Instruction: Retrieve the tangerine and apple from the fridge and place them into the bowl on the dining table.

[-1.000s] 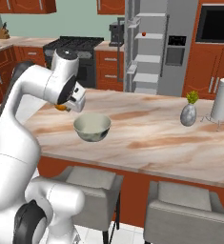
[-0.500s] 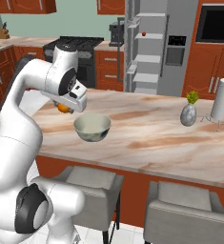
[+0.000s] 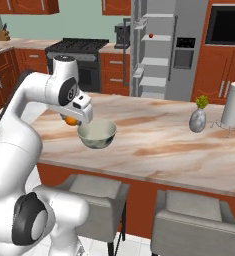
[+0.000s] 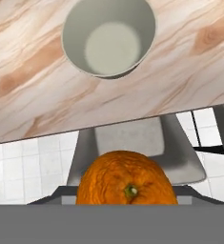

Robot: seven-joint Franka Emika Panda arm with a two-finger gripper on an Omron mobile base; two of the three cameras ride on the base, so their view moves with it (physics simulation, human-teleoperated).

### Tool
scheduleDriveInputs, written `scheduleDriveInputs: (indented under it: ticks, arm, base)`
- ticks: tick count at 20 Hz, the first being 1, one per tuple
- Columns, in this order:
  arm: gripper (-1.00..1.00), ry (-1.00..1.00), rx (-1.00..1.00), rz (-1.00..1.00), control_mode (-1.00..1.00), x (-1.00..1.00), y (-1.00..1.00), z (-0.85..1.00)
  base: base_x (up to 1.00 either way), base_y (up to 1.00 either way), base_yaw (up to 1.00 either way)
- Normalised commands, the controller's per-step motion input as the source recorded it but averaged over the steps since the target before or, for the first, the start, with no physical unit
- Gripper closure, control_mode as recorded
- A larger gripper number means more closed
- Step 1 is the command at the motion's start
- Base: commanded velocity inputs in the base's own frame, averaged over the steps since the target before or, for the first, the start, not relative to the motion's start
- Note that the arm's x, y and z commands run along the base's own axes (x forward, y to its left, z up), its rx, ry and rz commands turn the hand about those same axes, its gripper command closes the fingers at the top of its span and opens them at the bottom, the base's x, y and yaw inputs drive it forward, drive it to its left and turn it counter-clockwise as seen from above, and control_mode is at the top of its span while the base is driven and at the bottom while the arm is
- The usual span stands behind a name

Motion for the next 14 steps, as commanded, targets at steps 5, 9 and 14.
scheduleDriveInputs:
  ticks: [5, 9, 14]
  arm:
    - [1.0, 0.11, 0.0, 0.0, -1.0, 0.37, -0.19, -0.24]
    - [1.0, 0.07, 0.0, 0.0, -1.0, 0.38, -0.1, -0.28]
    - [1.0, 0.03, 0.0, 0.0, -1.0, 0.34, 0.0, -0.29]
  base:
    - [0.0, 0.0, 0.0]
    - [0.0, 0.0, 0.0]
    - [0.0, 0.0, 0.0]
